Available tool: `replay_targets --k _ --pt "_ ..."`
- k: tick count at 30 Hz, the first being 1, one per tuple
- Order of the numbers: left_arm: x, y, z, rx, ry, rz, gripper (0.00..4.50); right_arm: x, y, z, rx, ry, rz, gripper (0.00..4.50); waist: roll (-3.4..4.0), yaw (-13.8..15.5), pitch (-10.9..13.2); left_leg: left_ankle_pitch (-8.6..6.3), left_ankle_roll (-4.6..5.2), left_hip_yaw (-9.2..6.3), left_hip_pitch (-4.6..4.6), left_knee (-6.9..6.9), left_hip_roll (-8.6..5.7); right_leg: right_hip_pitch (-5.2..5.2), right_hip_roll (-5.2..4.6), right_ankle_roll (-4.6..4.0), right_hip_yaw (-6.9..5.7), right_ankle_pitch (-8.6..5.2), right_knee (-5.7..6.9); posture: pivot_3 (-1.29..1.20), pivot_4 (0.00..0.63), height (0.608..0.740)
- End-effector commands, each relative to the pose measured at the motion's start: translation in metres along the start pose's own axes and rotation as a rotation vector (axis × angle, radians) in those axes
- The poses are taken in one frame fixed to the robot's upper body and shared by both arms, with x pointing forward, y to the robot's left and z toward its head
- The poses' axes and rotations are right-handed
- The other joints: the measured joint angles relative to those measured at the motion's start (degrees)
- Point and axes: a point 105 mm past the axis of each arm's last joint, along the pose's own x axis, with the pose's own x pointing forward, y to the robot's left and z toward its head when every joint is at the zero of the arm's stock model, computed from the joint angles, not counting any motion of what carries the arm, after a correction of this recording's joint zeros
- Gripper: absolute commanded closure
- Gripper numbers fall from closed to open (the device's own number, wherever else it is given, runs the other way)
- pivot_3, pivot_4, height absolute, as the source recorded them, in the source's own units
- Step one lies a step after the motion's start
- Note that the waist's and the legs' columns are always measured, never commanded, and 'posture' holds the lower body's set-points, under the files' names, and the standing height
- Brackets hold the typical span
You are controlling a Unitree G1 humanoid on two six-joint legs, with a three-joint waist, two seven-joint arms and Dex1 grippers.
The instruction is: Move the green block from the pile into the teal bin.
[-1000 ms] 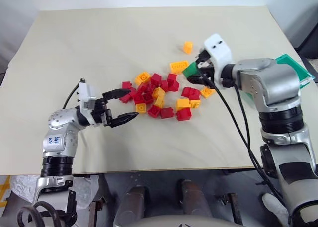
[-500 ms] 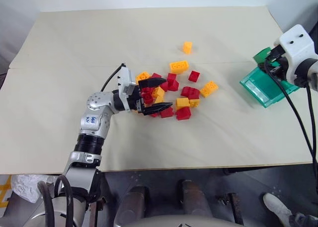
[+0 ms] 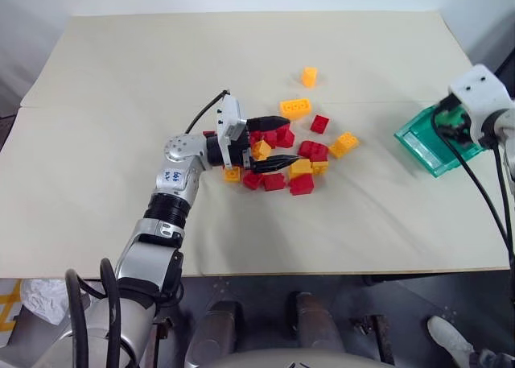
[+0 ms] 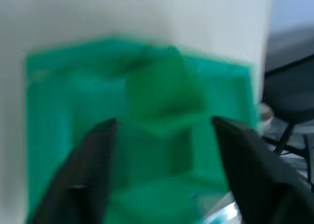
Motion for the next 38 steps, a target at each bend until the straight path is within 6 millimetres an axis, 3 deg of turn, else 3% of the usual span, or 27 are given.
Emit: replay_targets --k 1,2,8,12,15,19,21,25,28,35,38 --pt "-0.002 0.004 0.01 0.045 -0.013 0.004 0.0 -0.015 -0.006 0.01 -0.024 -0.033 0.003 0.2 0.0 -0.02 0.0 0.0 0.0 0.01 0.0 0.03 0.0 0.0 0.0 0.02 0.02 0.01 0.01 0.0 0.15 0.74" --pt "-0.002 0.004 0.01 0.046 -0.013 0.005 0.0 -0.016 -0.004 0.011 -0.036 -0.037 0.018 0.02 0.0 -0.04 0.0 0.0 0.01 0.01 0.0 0.08 -0.01 0.0 0.0 0.03 0.03 0.02 0.03 0.0 0.15 0.74" --pt "-0.011 0.005 0.01 0.045 -0.01 0.024 0.0 -0.032 0.011 0.038 -0.041 -0.168 0.153 0.02 0.0 -0.14 0.0 0.0 0.01 0.01 0.01 0.12 0.01 0.0 0.02 0.03 0.05 0.02 0.07 0.0 0.15 0.74" --pt "-0.041 0.008 0.012 0.017 -0.001 0.12 0.0 -0.053 0.029 0.067 0.032 -0.383 0.378 0.02 0.0 -0.17 0.0 -0.01 0.01 0.01 0.01 0.11 0.02 -0.01 0.01 0.03 0.06 0.02 0.08 0.0 0.15 0.74" --pt "-0.083 0.008 0.008 0.008 0.088 0.246 0.0 -0.051 0.05 0.054 0.034 -0.457 0.573 0.02 0.0 -0.32 0.0 -0.01 0.0 -0.02 0.03 0.09 0.08 0.0 0.05 0.03 0.05 0.02 0.06 0.0 0.15 0.74" --pt "-0.115 -0.001 0.011 0.004 0.117 0.32 0.0 -0.056 0.06 0.054 -0.01 -0.665 0.663 0.02 -0.01 -0.04 0.01 -0.04 0.02 -0.07 0.1 0.13 0.16 0.13 -0.02 0.05 0.05 0.03 0.05 0.0 0.15 0.74" --pt "-0.147 -0.017 0.012 -0.029 0.134 0.348 0.0 -0.053 0.068 0.043 -0.019 -0.731 0.758 0.02 -0.01 -0.17 0.01 -0.03 0.06 -0.08 0.09 0.21 0.14 0.16 -0.09 0.13 0.07 0.08 0.04 0.0 0.15 0.74" --pt "-0.18 -0.034 0.012 -0.064 0.194 0.403 0.0 -0.048 0.077 0.028 -0.042 -0.759 0.871 0.02 0.01 -0.16 0.01 -0.04 0.07 -0.09 0.15 0.18 0.23 0.21 -0.05 0.12 0.09 0.08 0.02 0.0 0.15 0.74" --pt "-0.217 -0.045 0.014 -0.068 0.254 0.529 0.0 -0.04 0.082 0.024 -0.04 -0.777 0.9 0.02 0.01 -0.31 0.01 -0.04 0.06 -0.08 0.17 0.21 0.23 0.23 -0.07 0.09 0.11 0.1 0.01 0.0 0.15 0.74" --pt "-0.237 -0.05 0.019 -0.009 0.236 0.744 0.0 -0.034 0.098 0.026 0.071 -0.886 0.837 0.02 0.03 0.0 0.01 -0.05 0.0 -0.09 0.23 0.18 0.32 0.21 -0.06 0.0 0.1 0.08 -0.01 0.0 0.15 0.74" --pt "-0.238 -0.059 0.016 -0.004 0.228 0.795 0.0 -0.038 0.111 0.018 0.137 -0.912 0.816 0.02 0.04 0.1 0.01 -0.06 0.0 -0.14 0.22 0.18 0.3 0.24 -0.09 0.0 0.07 0.09 0.05 0.0 0.15 0.74"
